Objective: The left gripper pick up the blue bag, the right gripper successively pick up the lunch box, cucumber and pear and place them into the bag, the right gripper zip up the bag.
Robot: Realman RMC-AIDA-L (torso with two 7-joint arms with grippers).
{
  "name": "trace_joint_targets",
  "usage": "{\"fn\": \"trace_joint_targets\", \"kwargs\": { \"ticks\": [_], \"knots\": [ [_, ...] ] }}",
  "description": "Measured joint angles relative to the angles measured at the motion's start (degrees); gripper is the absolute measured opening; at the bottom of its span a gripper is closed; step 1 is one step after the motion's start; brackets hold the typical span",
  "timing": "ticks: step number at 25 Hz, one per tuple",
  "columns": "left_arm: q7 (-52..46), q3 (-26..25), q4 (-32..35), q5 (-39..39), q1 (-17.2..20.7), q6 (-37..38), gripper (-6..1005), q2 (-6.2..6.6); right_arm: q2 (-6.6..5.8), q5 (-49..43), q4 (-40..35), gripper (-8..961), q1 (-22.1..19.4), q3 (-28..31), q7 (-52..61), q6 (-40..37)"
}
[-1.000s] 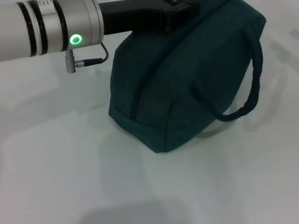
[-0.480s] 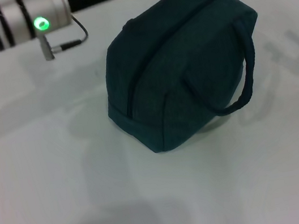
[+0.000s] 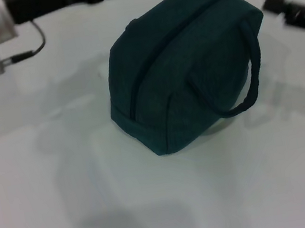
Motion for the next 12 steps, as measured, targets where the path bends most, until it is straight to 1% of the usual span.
{"fn": "trace_joint_targets", "kwargs": {
  "ticks": [2,5,8,12],
  "knots": [
    [2.2,0.0,1.3,-0.2,2.0,2.6,740,0.23,-0.03,-4.4,-3.1,885,0.7,0.0,0.0,-1.1],
    [5.1,0.0,3.6,-0.3,4.9,5.9,796,0.13,0.29,-11.0,-8.3,885,1.4,0.0,0.4,-3.5],
    [8.1,-0.1,5.7,-0.5,8.6,10.0,852,-0.04,1.13,-14.8,-11.2,885,1.7,0.0,0.5,-4.9],
    [11.3,-0.8,6.4,-0.6,11.8,16.0,879,-0.12,1.7,-17.9,-13.0,885,1.7,-0.3,0.5,-5.8]
  ]
}}
